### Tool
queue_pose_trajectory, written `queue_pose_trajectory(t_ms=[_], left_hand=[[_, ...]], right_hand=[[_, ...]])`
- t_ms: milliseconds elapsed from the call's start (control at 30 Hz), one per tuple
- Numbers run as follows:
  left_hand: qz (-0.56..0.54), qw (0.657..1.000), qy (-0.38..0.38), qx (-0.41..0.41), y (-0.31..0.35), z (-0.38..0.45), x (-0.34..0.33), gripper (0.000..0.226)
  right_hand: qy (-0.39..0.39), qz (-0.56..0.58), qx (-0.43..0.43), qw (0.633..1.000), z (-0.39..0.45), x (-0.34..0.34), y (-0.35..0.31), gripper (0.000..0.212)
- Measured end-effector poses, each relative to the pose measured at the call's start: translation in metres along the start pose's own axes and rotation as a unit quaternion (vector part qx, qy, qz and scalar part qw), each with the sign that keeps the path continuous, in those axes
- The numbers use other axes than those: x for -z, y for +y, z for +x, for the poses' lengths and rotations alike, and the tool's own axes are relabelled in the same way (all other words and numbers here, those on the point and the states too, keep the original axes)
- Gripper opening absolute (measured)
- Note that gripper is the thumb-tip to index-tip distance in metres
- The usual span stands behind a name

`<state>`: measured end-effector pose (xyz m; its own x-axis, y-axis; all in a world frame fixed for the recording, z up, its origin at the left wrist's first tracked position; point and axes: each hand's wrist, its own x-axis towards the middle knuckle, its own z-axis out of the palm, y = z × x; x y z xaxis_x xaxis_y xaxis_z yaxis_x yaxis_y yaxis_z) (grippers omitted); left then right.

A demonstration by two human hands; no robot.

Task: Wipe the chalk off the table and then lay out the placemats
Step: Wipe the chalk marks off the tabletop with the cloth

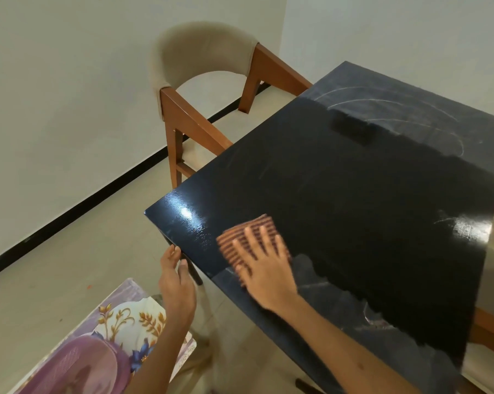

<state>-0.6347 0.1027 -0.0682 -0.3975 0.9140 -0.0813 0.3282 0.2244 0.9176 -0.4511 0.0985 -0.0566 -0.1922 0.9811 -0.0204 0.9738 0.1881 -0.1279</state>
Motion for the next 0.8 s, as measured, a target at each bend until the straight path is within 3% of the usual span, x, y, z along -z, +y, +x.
queue_pose_trajectory(t_ms=[100, 267, 500, 633, 733, 800], left_hand=[[-0.007, 1.0, 0.001, -0.003, 0.002, -0.002, -0.001, 0.037], [0.013, 1.0, 0.003, 0.007, 0.003, -0.004, -0.007, 0.038], [0.037, 0.999, -0.005, 0.005, 0.005, -0.007, -0.009, 0.041], [0.047, 0.999, -0.012, -0.004, 0.006, -0.008, -0.009, 0.042], [0.046, 0.999, -0.02, -0.003, 0.007, -0.009, -0.008, 0.043], [0.052, 0.998, -0.027, -0.005, 0.007, -0.01, -0.007, 0.044]], right_hand=[[-0.017, 0.008, 0.083, 0.996, -0.028, -0.007, -0.022, 0.051], [-0.008, 0.003, 0.122, 0.993, -0.045, -0.008, -0.004, 0.049], [0.006, -0.026, -0.076, 0.997, -0.046, 0.005, 0.086, 0.055], [-0.049, -0.044, -0.182, 0.981, -0.058, 0.014, 0.119, 0.063], [-0.039, -0.03, -0.178, 0.983, -0.061, 0.015, 0.099, 0.06], [-0.016, -0.014, -0.11, 0.994, -0.074, 0.011, 0.076, 0.056]])
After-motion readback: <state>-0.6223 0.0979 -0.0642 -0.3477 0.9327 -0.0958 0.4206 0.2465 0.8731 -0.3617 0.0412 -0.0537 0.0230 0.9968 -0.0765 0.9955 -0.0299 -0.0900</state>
